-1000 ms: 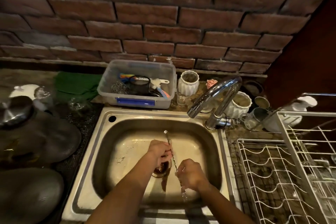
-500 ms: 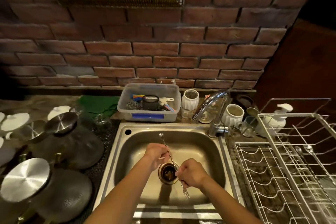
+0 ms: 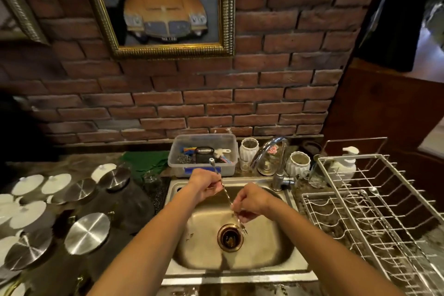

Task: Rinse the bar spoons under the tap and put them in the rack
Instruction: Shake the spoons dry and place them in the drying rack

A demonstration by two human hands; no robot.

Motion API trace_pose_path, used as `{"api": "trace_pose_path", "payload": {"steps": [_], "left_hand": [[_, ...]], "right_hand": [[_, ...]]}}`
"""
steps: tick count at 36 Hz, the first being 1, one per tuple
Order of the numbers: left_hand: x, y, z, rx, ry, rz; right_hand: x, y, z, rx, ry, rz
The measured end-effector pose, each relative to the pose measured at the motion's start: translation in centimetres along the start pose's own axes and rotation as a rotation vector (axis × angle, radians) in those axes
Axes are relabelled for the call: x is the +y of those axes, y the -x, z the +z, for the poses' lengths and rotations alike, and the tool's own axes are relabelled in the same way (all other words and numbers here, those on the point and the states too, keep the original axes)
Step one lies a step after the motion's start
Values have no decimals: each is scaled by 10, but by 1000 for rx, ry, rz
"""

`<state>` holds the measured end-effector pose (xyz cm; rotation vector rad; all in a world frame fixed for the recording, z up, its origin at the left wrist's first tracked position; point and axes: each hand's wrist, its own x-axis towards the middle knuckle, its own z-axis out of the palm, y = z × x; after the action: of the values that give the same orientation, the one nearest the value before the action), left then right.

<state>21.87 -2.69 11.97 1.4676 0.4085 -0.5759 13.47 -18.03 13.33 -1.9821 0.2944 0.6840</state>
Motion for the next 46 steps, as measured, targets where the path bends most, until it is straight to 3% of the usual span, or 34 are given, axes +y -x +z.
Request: {"api": "trace_pose_path", "payload": {"steps": [12,22,34,46], "left_hand": [[60,49,31,-30,-30,142],[82,80,88,-69,-44,172],[75,100,185,-161,-108,191],[32,102,286,-212,-139,135]], "right_hand": [[-39,55,-54,-38,40,-104],[-32,92,-112,-11,37,-130],[3,138,-188,-32,107,-96],[67,155,-241,101,45,-8]]}}
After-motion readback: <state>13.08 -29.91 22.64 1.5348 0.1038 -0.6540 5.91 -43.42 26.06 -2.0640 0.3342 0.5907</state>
